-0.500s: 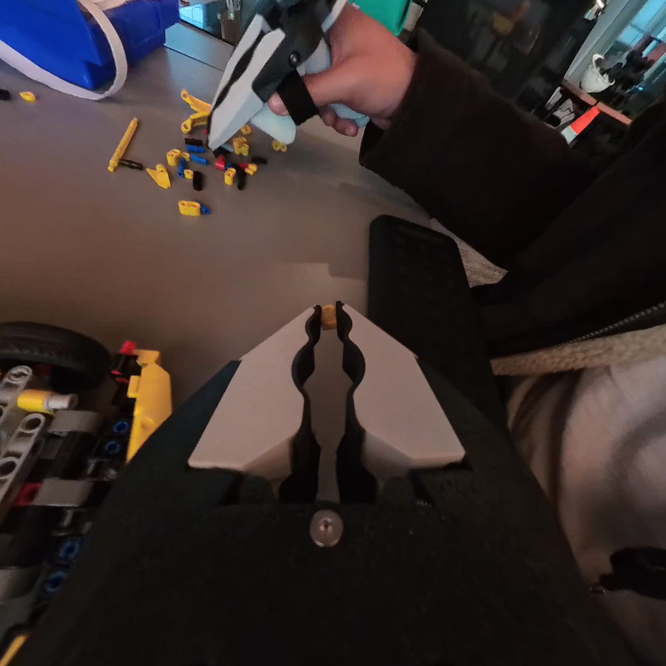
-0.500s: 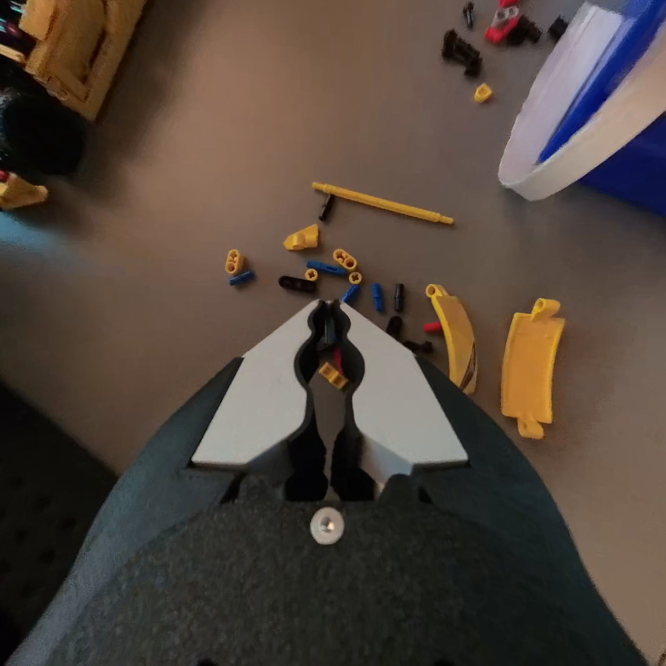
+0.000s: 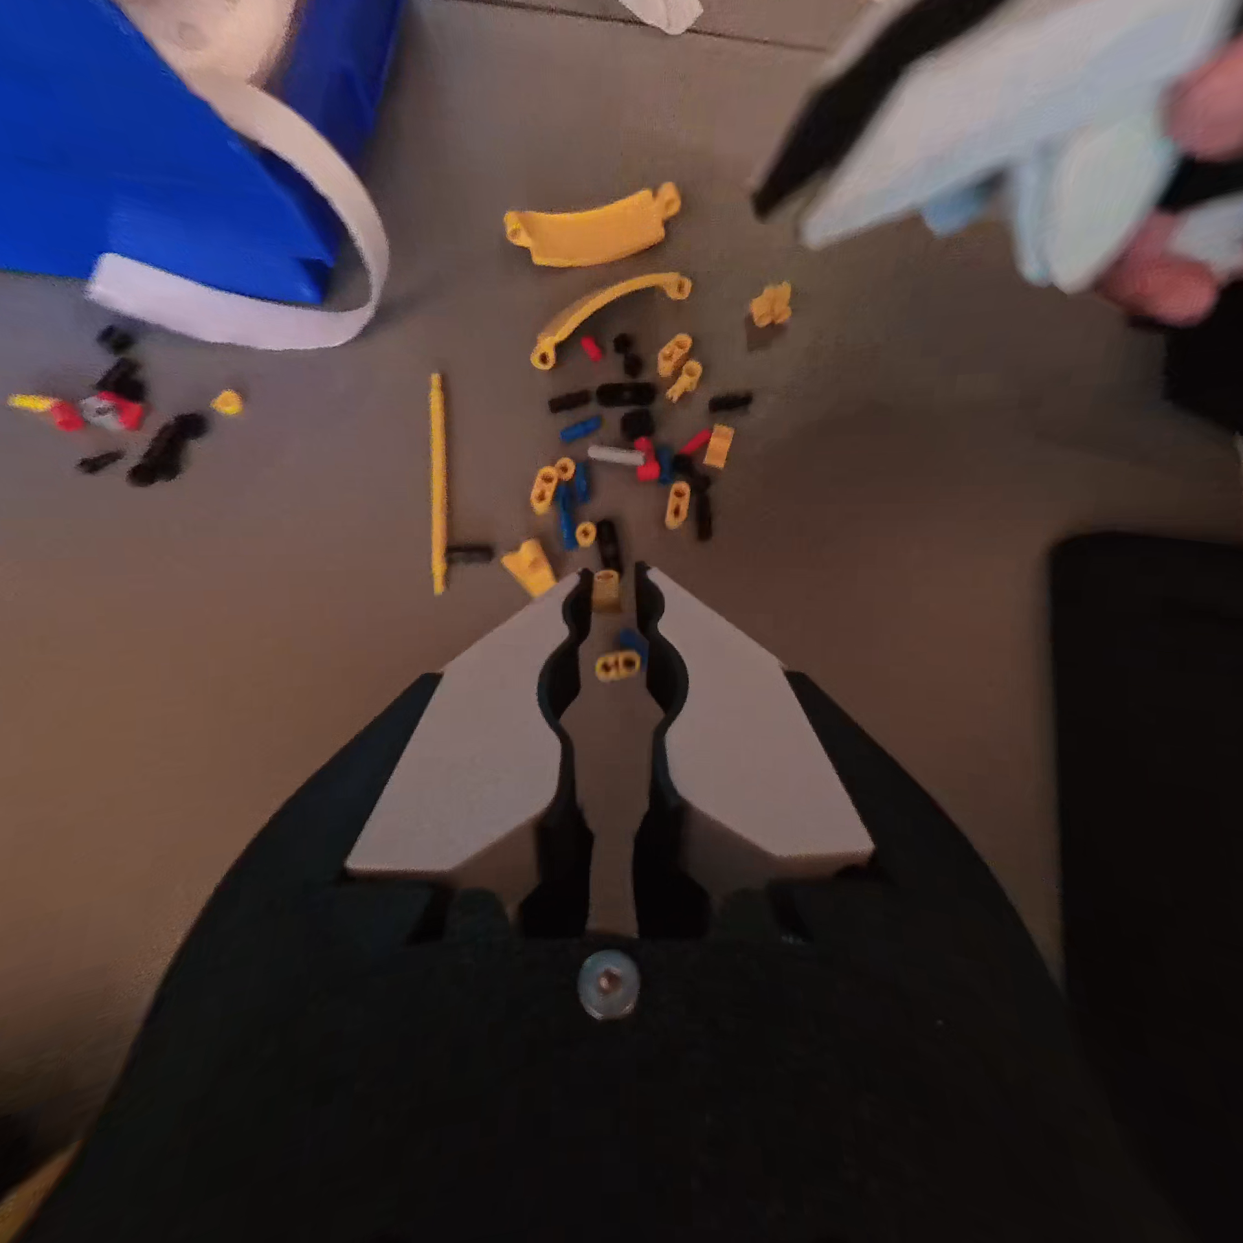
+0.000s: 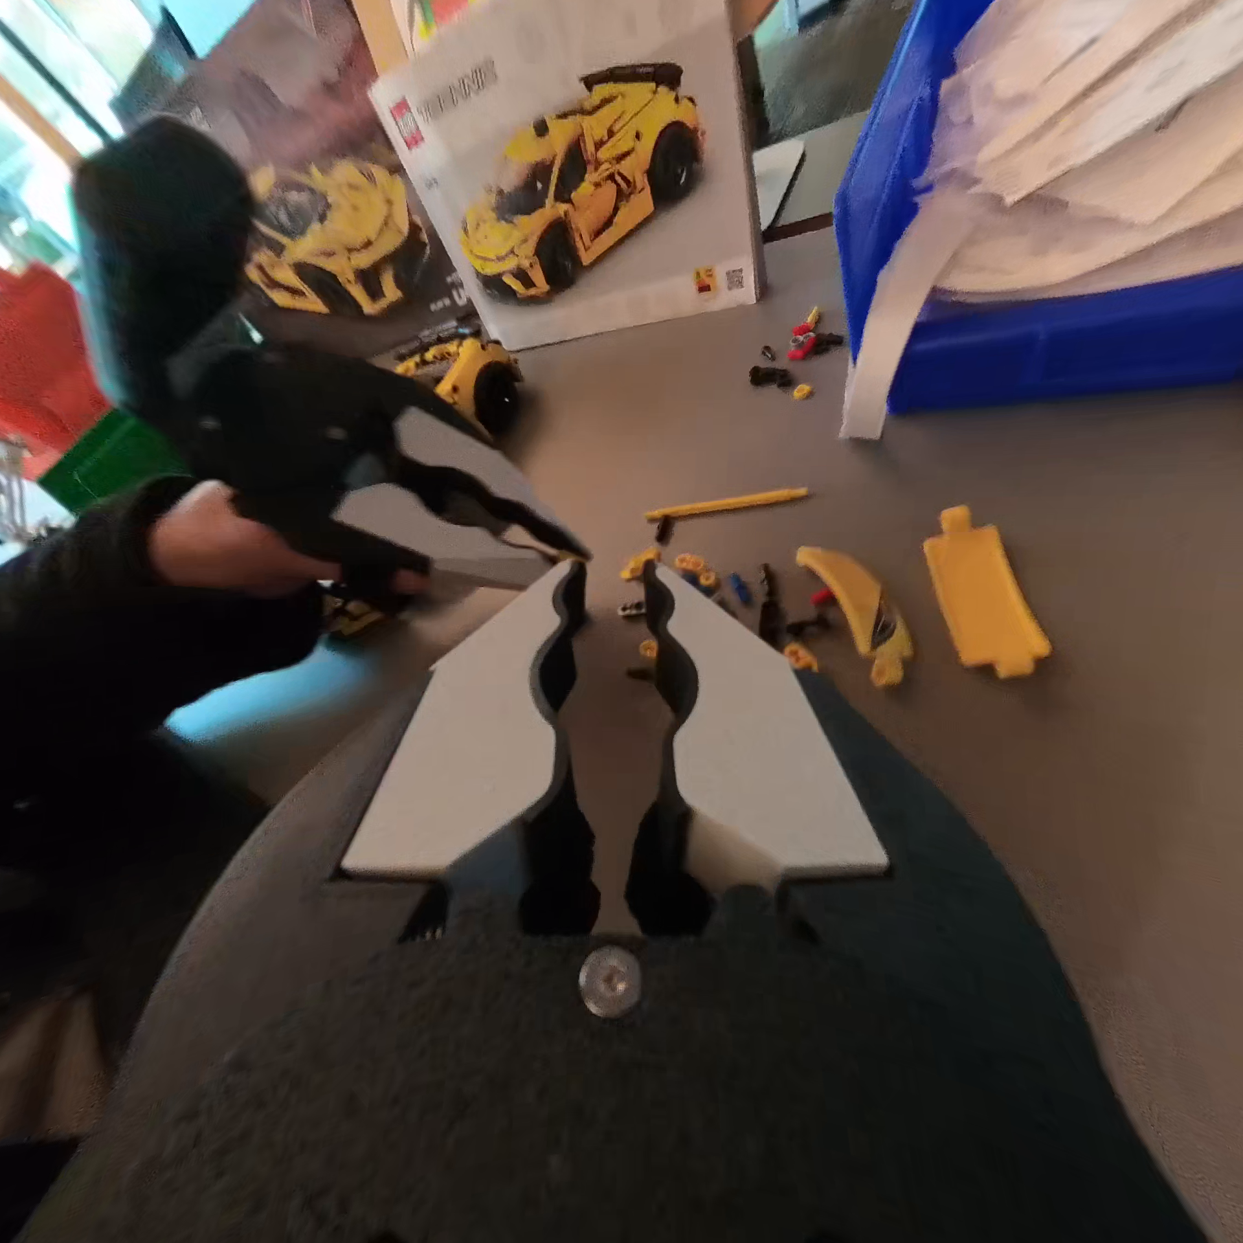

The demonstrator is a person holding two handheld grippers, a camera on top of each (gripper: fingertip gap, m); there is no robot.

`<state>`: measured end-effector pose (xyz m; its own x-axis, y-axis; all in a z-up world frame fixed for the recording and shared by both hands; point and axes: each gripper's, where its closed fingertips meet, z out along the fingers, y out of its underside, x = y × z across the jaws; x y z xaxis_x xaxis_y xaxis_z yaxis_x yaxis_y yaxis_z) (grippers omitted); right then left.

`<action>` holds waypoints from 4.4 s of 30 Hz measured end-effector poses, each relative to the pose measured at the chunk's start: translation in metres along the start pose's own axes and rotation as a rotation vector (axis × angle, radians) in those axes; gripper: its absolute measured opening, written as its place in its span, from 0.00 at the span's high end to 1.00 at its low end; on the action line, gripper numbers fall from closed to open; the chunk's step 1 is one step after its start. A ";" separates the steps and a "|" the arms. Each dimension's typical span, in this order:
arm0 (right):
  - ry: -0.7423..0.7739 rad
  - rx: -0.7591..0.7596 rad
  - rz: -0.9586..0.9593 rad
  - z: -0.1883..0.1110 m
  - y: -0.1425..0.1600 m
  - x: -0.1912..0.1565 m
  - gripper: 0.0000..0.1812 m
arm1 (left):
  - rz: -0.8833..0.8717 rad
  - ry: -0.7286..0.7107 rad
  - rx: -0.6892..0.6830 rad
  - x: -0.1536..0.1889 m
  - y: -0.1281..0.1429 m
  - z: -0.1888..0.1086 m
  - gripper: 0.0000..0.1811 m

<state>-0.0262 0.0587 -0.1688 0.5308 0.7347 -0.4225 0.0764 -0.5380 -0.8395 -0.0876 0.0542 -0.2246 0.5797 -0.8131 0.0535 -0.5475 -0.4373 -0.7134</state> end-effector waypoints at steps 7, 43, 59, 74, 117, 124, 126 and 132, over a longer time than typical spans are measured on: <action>-0.039 0.070 0.133 -0.022 0.030 -0.001 0.93 | 0.001 -0.007 -0.019 0.001 -0.009 0.037 0.93; -0.532 -0.120 -0.638 0.148 0.083 -0.282 0.68 | -0.625 -0.250 0.171 -0.020 0.269 -0.241 0.87; -0.522 -0.168 -1.306 0.172 0.120 -0.321 0.80 | -0.680 0.024 0.284 0.048 0.219 -0.272 0.87; -1.001 -0.174 -0.130 0.180 0.007 -0.312 0.92 | -0.410 0.052 0.968 -0.023 0.123 -0.312 0.70; -1.107 -0.184 -0.029 0.157 -0.012 -0.285 0.94 | -0.464 -0.020 1.355 -0.046 0.161 -0.410 1.00; -1.140 -0.144 -0.075 0.146 -0.015 -0.298 0.94 | -0.346 0.036 0.997 -0.013 0.125 -0.321 1.00; -1.123 -0.137 -0.070 0.151 -0.014 -0.295 0.94 | -0.333 0.027 1.022 -0.009 0.119 -0.321 1.00; -1.056 -0.146 -0.103 0.170 0.002 -0.298 0.94 | -0.368 0.033 1.009 -0.011 0.117 -0.312 0.85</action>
<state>-0.3274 -0.0911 -0.1031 -0.4773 0.7279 -0.4923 0.2164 -0.4456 -0.8687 -0.3466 -0.1075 -0.0902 0.5821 -0.7132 0.3906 0.4172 -0.1503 -0.8963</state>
